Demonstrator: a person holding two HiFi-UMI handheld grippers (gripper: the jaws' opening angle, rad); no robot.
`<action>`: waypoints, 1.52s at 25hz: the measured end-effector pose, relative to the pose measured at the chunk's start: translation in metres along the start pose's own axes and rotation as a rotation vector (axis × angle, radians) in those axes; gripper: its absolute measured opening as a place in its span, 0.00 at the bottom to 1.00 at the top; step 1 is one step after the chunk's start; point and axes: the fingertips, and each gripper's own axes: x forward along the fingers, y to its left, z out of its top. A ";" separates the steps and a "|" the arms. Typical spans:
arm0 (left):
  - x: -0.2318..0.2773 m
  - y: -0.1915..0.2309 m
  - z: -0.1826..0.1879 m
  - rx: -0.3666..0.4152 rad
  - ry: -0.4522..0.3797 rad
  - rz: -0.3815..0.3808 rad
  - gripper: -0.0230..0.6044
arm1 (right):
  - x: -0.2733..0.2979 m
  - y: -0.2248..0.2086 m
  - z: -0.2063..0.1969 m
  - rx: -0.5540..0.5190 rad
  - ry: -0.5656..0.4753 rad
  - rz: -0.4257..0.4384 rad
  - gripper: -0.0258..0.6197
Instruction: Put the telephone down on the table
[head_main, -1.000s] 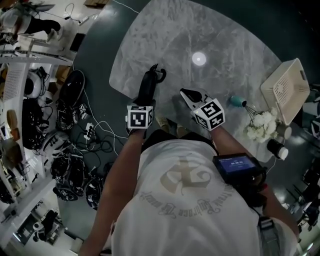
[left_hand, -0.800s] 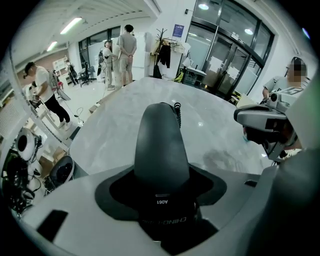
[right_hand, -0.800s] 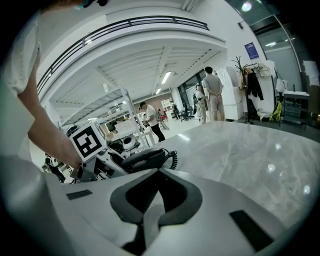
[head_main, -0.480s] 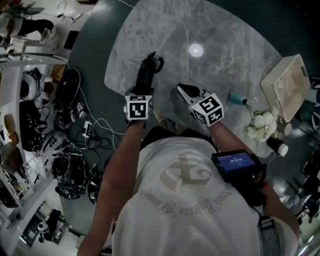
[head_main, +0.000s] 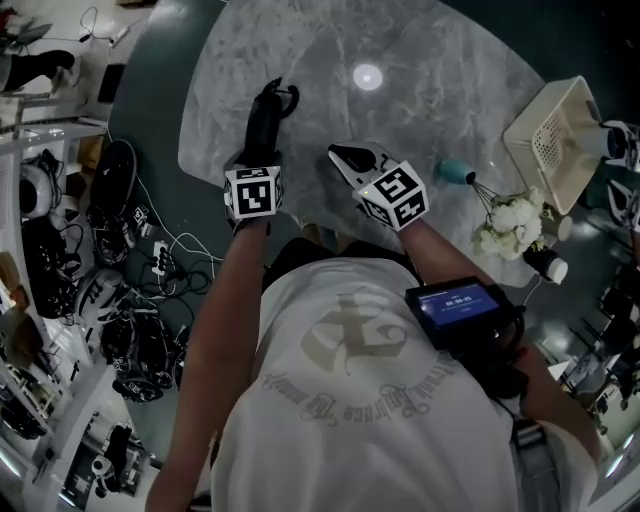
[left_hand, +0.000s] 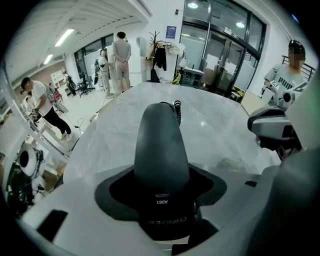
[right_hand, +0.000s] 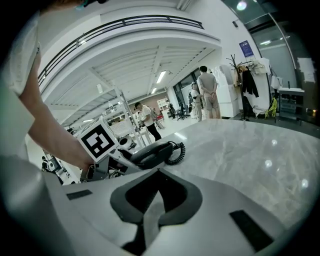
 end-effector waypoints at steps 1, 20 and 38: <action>0.000 0.000 0.000 0.003 0.000 0.003 0.49 | 0.000 0.000 0.000 0.002 0.000 0.000 0.06; 0.010 -0.001 -0.009 0.033 0.018 0.034 0.49 | -0.003 -0.005 -0.004 0.025 0.000 -0.005 0.06; -0.010 -0.008 -0.010 0.011 0.017 -0.011 0.60 | -0.014 -0.005 -0.001 0.027 -0.009 0.014 0.06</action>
